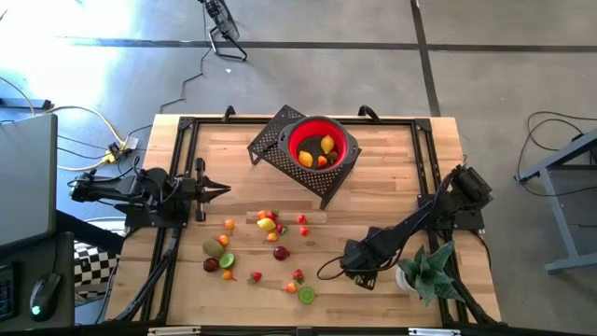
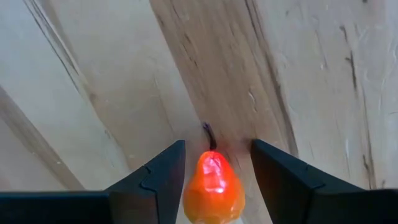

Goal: Pick & Place Fruit
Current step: Put the pear into the strainer bowl on the shelf

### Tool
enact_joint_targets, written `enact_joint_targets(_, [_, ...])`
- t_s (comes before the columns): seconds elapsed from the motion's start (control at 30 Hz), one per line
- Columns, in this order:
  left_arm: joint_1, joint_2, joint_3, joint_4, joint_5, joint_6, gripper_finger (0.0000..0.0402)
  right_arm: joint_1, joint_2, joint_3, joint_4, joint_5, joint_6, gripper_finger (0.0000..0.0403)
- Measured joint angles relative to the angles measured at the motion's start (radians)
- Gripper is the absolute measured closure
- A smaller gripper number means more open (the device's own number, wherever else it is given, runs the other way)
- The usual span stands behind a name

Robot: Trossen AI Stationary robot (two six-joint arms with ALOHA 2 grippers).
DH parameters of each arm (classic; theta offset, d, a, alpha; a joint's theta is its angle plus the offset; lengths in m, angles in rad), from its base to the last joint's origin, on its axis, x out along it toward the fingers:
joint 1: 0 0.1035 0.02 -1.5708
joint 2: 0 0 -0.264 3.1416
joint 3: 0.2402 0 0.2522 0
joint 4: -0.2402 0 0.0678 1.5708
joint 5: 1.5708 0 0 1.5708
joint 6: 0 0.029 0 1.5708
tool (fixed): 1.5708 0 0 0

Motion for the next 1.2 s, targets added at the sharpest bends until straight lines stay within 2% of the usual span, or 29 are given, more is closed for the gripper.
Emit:
enact_joint_targets(0.17, [0.0, 0.0, 0.0, 0.002, 0.0, 0.0, 0.0382, 0.0, -0.008, -0.001, 0.005, 0.013, 0.0, 0.0236])
enact_joint_targets(0.7, [0.0, 0.0, 0.0, 0.002, 0.0, 0.0, 0.0382, 0.0, -0.006, -0.004, 0.002, 0.03, 0.051, 0.0351])
enact_joint_targets(1.07, [0.0, 0.0, 0.0, 0.002, 0.0, 0.0, 0.0382, 0.0, -0.006, -0.004, 0.008, 0.036, 0.081, 0.0396])
enact_joint_targets(1.2, [0.0, 0.0, 0.0, 0.002, 0.0, 0.0, 0.0382, 0.0, -0.006, -0.004, 0.008, 0.036, 0.1, 0.0399])
